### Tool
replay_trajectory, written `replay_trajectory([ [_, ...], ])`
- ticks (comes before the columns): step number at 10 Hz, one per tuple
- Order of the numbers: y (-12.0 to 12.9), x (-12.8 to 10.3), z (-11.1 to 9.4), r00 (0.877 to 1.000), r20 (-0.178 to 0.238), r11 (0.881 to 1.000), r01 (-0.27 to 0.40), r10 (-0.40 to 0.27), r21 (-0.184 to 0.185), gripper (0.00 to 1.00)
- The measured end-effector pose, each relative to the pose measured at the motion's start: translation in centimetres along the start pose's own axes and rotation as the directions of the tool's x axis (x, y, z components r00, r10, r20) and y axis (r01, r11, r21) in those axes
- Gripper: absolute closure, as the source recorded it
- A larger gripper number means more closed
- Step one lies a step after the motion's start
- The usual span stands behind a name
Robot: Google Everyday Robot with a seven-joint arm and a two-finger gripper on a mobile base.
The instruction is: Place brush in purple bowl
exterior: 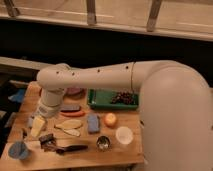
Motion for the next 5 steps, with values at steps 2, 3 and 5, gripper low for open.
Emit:
replay_trajectory([
  [2,-0.4,-0.2,1.4,1.000,0.029,0.999,-0.004,0.003,0.038,0.20],
  [3,-0.7,-0.3,2.2,1.000,0.030,0.998,-0.008,0.006,0.062,0.20],
  [5,-2.0,-0.2,3.5,1.000,0.023,0.995,-0.020,0.018,0.101,0.20],
])
